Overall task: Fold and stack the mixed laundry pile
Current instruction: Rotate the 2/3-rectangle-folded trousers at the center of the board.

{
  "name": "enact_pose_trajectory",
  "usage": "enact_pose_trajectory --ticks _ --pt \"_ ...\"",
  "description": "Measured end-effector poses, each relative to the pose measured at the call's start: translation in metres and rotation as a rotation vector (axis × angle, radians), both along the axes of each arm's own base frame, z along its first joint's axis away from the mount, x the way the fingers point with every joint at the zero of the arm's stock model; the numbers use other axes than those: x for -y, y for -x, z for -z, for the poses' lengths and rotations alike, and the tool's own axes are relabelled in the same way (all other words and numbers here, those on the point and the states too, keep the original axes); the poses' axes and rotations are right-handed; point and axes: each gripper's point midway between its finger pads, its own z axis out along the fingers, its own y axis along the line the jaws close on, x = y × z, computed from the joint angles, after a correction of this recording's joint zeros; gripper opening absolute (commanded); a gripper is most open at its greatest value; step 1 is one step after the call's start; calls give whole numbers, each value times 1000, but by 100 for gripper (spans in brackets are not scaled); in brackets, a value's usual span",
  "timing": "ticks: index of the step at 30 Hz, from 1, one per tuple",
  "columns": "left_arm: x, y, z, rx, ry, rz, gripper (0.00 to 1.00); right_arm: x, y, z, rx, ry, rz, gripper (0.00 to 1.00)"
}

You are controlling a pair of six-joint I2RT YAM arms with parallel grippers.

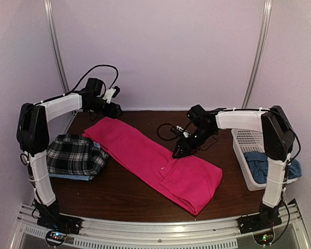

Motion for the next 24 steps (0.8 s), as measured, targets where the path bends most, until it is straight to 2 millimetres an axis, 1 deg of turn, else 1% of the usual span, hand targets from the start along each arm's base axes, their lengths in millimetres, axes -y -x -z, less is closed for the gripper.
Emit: enact_pose_trajectory --ticks 1,2,3,5,6,8,9,10,11,12,15,18,20,23,24 --pt "27 6 -4 17 30 71 67 -3 -1 -12 1 -45 6 43" --pt "61 17 -7 33 64 158 67 -5 -6 -25 13 -91 24 43" --pt "91 30 -5 32 93 237 67 -4 -14 -36 27 -124 52 42" --pt "145 56 2 14 145 377 67 5 -41 -58 81 -180 132 41" --pt "166 69 8 0 165 434 68 11 -56 -65 100 -194 172 41" --pt "194 87 18 -26 188 509 70 21 -84 -69 114 -196 243 41" --pt "204 95 24 -40 197 540 70 25 -96 -67 111 -193 270 41" --pt "211 101 30 -55 205 564 70 26 -103 -61 101 -187 287 41" --pt "217 106 36 -70 215 588 70 26 -108 -50 76 -174 305 40" --pt "222 108 41 -83 223 603 69 26 -107 -37 48 -157 316 40" --pt "232 108 53 -92 227 628 70 29 -102 -5 -43 -106 341 39" --pt "243 104 63 -88 211 642 69 34 -93 21 -132 -59 358 36" --pt "252 103 65 -75 204 660 67 37 -88 31 -173 -47 360 33" --pt "263 110 67 -60 186 704 61 36 -79 40 -240 -53 346 22" --pt "264 114 68 -61 179 719 59 35 -75 42 -269 -61 338 20"
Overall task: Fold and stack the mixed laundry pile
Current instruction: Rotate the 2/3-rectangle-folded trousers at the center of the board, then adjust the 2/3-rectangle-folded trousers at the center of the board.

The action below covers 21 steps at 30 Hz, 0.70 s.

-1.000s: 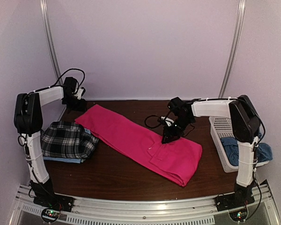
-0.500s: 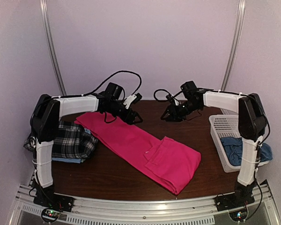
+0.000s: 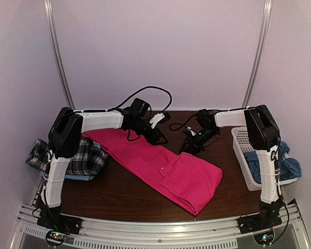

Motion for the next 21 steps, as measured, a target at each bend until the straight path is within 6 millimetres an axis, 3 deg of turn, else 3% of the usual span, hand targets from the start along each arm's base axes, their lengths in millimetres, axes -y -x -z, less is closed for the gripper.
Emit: enact_pose_trajectory --ticks 1,5,9,12,14,18,21 --pt "2 5 1 7 -7 23 58 -2 3 2 -23 -15 -8 20" --pt "-1 23 19 26 -57 88 58 -7 15 2 -86 -74 -40 36" --pt "-18 39 36 17 -125 93 58 -8 28 -12 -107 -122 -65 33" --pt "-32 41 38 25 -160 55 58 -7 36 -28 -99 -142 -82 26" --pt "-40 35 32 32 -159 8 58 -5 43 -38 -90 -151 -95 22" --pt "-64 2 24 47 -165 -146 59 4 65 -47 -96 -141 -120 20" --pt "-92 -20 31 25 -192 -282 59 19 92 -49 -119 -98 -134 26"
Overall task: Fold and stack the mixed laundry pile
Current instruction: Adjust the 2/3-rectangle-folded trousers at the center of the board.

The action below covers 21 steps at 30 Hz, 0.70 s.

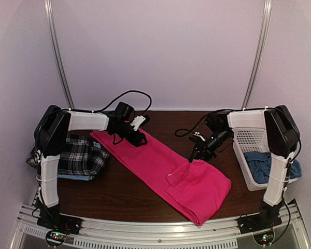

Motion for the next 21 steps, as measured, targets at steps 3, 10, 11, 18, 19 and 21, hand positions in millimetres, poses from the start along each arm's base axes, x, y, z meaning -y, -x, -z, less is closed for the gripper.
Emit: enact_pose_trajectory --ticks 3,10,11,18,19,21 --pt "-28 -14 12 -42 -29 -125 58 17 26 -6 -6 60 -16 43" --pt "-66 -47 40 -138 -84 -311 48 34 32 -19 63 149 -11 45" --pt "-68 -53 39 -147 -83 -332 48 34 30 -17 64 156 -9 46" --pt "-118 -116 40 -168 -69 -530 49 20 -2 2 63 152 -10 48" --pt "-131 -124 40 -171 -63 -564 49 15 -9 4 67 142 -14 48" --pt "-162 -137 39 -185 -42 -639 49 3 -21 2 76 109 -25 46"
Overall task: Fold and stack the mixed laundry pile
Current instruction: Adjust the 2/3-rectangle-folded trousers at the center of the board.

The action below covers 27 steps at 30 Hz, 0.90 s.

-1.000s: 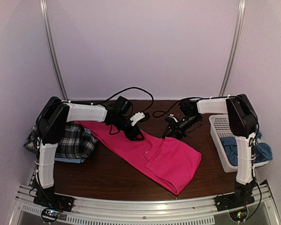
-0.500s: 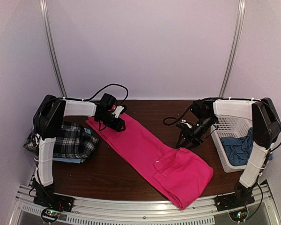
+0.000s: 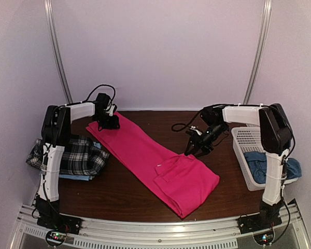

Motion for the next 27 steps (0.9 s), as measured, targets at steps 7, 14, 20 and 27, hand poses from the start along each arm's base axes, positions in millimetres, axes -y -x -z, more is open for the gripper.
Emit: enact_pose_trajectory --ticks 7,14,20,27 --pt "-58 -24 -1 0 24 -146 49 -37 -2 -21 66 -99 -105 2" --pt "-60 -25 0 -2 39 -171 48 -17 60 -48 132 -55 -174 3" --pt "-54 2 -6 26 74 -143 53 14 101 -19 36 78 -182 14" --pt "-3 36 -43 65 138 14 58 24 133 15 -119 177 -230 48"
